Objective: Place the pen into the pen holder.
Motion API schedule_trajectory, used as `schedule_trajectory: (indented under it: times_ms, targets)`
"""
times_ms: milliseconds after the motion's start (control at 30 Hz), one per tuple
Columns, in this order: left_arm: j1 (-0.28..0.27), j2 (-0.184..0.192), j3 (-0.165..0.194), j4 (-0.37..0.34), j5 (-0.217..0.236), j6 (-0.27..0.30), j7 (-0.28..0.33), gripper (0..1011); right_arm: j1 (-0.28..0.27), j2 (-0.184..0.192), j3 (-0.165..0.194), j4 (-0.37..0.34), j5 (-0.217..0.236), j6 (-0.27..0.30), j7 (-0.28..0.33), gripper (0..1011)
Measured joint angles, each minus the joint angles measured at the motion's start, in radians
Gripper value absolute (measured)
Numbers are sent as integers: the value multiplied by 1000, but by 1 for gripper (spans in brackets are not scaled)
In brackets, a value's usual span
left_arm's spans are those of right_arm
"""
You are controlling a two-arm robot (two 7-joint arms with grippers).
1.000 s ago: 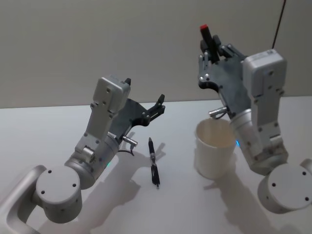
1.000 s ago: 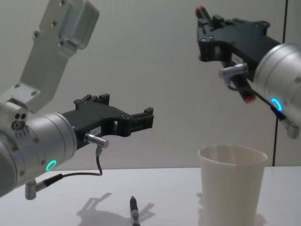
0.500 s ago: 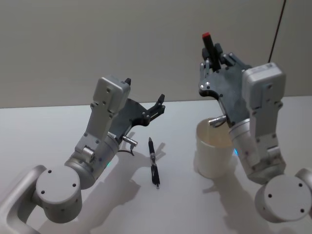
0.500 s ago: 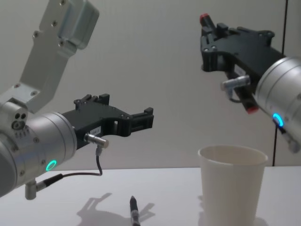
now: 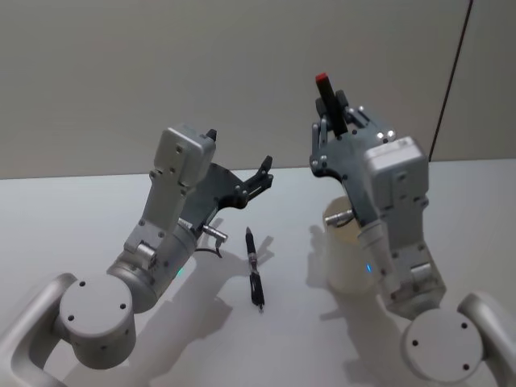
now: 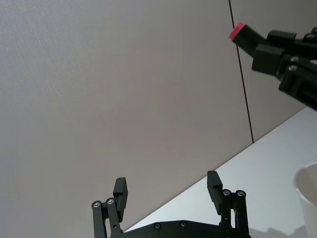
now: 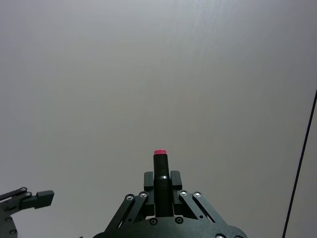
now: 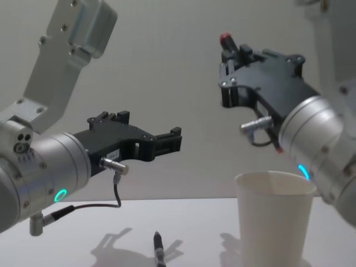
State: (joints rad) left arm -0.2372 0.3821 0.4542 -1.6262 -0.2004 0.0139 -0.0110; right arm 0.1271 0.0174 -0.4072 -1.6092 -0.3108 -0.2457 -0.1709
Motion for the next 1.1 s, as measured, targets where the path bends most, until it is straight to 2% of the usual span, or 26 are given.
schedule_trajectory:
  times_ms: [367, 1100]
  targets:
    - [0, 0, 0, 0, 0, 0, 0, 1001, -2, -14, -12, 63, -54, -32, -40, 185]
    - [0, 0, 0, 0, 0, 0, 0, 1001, -16, -32, -23, 132, -83, -55, -116, 185]
